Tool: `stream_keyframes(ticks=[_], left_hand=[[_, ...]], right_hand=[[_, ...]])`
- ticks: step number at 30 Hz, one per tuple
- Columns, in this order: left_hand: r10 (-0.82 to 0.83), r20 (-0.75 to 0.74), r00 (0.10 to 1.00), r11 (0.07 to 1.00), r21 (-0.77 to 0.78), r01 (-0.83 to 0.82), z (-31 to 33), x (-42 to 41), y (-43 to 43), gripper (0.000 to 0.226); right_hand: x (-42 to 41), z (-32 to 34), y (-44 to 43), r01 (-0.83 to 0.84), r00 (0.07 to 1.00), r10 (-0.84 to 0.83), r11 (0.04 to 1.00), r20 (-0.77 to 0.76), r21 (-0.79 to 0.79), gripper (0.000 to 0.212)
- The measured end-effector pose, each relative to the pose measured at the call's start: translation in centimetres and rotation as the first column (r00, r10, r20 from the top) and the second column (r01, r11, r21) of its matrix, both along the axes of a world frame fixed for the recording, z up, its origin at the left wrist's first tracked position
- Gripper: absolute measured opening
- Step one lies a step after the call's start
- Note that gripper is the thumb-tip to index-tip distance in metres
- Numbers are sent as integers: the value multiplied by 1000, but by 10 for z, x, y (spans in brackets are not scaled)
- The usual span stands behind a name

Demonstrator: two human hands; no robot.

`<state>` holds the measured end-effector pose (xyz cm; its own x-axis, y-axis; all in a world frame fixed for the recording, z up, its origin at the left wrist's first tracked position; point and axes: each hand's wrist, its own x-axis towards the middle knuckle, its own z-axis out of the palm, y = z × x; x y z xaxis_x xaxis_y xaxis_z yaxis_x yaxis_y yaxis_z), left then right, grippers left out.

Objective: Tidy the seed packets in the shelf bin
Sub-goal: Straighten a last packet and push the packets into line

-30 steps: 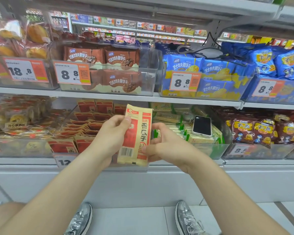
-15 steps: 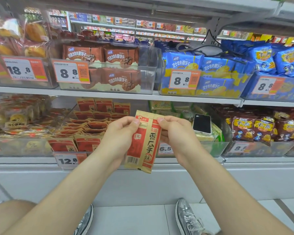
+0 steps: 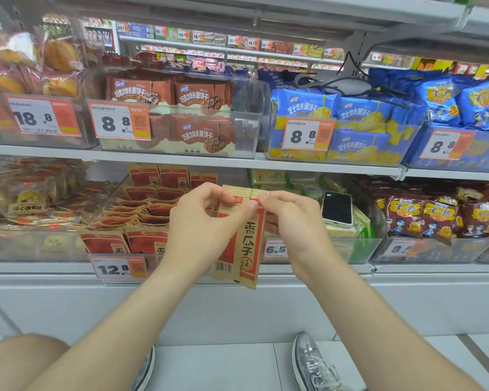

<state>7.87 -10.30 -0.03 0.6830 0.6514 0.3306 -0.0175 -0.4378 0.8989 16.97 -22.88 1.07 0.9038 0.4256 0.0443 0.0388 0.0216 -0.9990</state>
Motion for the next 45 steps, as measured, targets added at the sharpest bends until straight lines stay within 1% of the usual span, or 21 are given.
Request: stream_keyframes(ticks=[2, 4, 7, 10, 11, 15, 18, 20, 22, 24, 26, 27, 29, 31, 33, 35, 36, 39, 41, 43, 45], left_hand=[[30, 1, 1000, 999, 39, -30, -1, -1, 1, 40], [14, 10, 1000, 999, 39, -14, -3, -1, 2, 41], [-36, 29, 999, 999, 39, 35, -1, 0, 1, 31], [-77, 42, 996, 995, 74, 73, 1, 1, -2, 14], [-99, 43, 994, 993, 74, 96, 1, 1, -2, 13], [-164, 56, 985, 986, 3, 164, 4, 1, 1, 16], [-135, 80, 988, 988, -61, 140, 4, 0, 5, 16], [-66, 113, 991, 990, -114, 79, 5, 0, 9, 14], [23, 164, 986, 976, -219, 14, 7, 1, 16, 14], [91, 198, 976, 941, -338, -19, 9, 1, 23, 15], [117, 215, 969, 912, -410, -19, 10, -1, 30, 16], [114, 213, 970, 909, -416, -15, 11, -2, 31, 16], [62, 198, 978, 905, -426, 29, 13, -3, 33, 20], [-67, 143, 987, 875, -467, 127, 17, -6, 30, 30], [-228, 48, 972, 857, -464, 224, 19, -9, 27, 35], [-349, 16, 937, 840, -438, 321, 17, -11, 26, 30], [-369, 30, 929, 829, -442, 344, 16, -11, 26, 27], [-346, 125, 930, 794, -489, 362, 15, -11, 27, 26], [-306, 169, 937, 799, -490, 349, 16, -10, 28, 24], [-273, 186, 944, 805, -493, 330, 15, -8, 29, 25], [-254, 207, 945, 788, -522, 326, 14, -7, 29, 30]], right_hand=[[-1, 0, 0, -10, 1000, 10, 1000, -13, 23, 20], [-3, 1, 1, -5, 1000, 5, 1000, -4, 29, 23], [-4, 4, 0, 32, 999, -33, 999, 33, 35, 26], [-5, 5, 0, 70, 995, -73, 997, 73, 40, 30], [-6, 5, 0, 84, 992, -89, 995, 91, 53, 31], [-5, 0, 6, 115, 978, -132, 987, 164, 112, 33], [-2, 0, 6, 61, 980, -79, 993, 184, 100, 22], [-1, 3, 3, -10, 981, 1, 999, 192, 45, 17], [1, 5, -2, -104, 972, 121, 990, 202, -93, 14], [2, 4, -8, -223, 936, 285, 933, 206, -281, 16], [1, 3, -10, -310, 898, 399, 872, 184, -378, 19], [1, 2, -10, -335, 892, 419, 865, 170, -373, 21], [-1, 2, -8, -340, 907, 395, 892, 145, -298, 24], [-3, 1, -5, -302, 937, 328, 934, 119, -190, 26], [-2, -1, -4, -246, 961, 255, 965, 108, -93, 28], [-1, -1, -3, -205, 973, 208, 978, 97, -31, 30], [-1, -1, -3, -202, 976, 202, 979, 81, -11, 31], [-2, 4, -5, -212, 977, 212, 977, 10, -15, 39], [-1, 6, -6, -200, 980, 200, 979, -9, -31, 45], [1, 5, -6, -183, 983, 183, 983, 5, -29, 45], [2, 4, -4, -171, 984, 172, 985, 47, -28, 45]])
